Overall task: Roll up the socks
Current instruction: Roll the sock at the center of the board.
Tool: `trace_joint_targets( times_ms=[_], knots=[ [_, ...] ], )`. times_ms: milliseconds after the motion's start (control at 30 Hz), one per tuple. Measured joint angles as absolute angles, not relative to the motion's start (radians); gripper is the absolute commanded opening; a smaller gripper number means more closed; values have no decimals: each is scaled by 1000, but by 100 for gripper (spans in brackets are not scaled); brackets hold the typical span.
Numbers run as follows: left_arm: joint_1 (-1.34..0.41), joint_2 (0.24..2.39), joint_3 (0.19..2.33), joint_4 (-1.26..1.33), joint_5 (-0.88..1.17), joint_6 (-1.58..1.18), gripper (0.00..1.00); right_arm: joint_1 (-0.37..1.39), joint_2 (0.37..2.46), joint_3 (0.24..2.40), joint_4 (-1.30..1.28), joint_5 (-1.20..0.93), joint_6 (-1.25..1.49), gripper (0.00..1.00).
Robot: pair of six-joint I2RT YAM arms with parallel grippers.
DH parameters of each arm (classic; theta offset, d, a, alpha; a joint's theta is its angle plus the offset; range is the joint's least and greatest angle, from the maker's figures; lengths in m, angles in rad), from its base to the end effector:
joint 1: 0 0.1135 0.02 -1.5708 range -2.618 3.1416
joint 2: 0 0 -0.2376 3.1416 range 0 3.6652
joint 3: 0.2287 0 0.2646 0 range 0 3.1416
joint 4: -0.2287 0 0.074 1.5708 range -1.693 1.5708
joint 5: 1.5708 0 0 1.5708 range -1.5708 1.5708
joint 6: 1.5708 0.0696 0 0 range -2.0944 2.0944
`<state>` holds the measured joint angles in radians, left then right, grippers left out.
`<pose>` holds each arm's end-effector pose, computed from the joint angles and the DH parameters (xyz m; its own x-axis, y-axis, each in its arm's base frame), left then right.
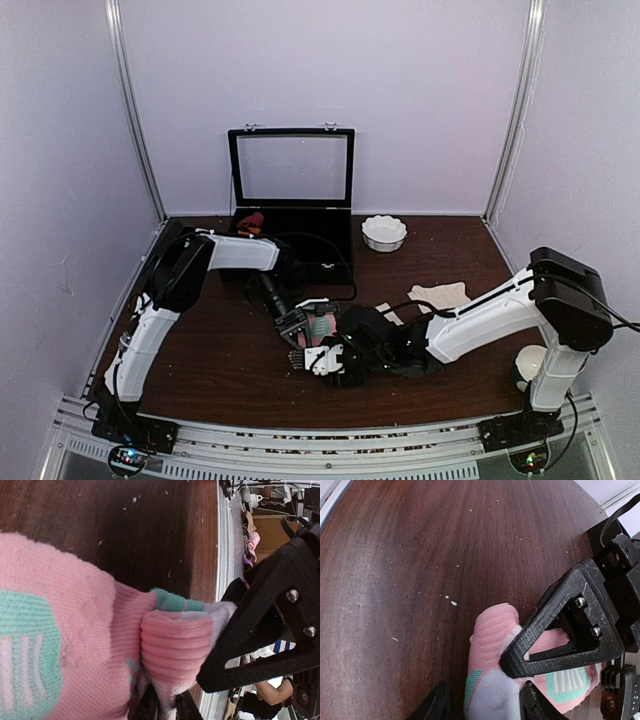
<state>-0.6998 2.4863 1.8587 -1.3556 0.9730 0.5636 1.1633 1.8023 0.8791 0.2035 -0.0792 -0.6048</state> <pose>0.2742 -0.3060 0.0518 -0.5342 0.8428 -0.0657 0.4666 0.2291 -0.8543 0.1478 0.3563 0.0809 0.3189 -0.6914 -0.6483 -0.9208 -0.0640 -0.3847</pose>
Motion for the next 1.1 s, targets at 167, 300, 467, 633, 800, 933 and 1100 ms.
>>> trace_joint_targets(
  times_ms=[167,300,467,633,800,933,1100],
  knots=[
    [-700,2486,1859,-1356,973,570,13,1147,1816,892,201,-76,-639,47],
    [-700,2486,1859,-1356,973,570,14,1133,1828,894,194,-77,-655,41],
    [-699,2483,1858,-1358,973,598,22,1124,1847,908,179,-91,-657,24],
    [-694,2449,1836,-1357,935,640,85,1114,1874,958,139,-118,-649,14],
    [-681,2359,1775,-1325,895,657,98,1095,1900,1014,94,-165,-621,2],
    [-661,2230,1673,-1232,805,632,98,1079,1905,1045,44,-225,-575,0],
    [-620,2013,1564,-1080,604,551,98,1060,1910,1060,18,-287,-495,0]
  ],
)
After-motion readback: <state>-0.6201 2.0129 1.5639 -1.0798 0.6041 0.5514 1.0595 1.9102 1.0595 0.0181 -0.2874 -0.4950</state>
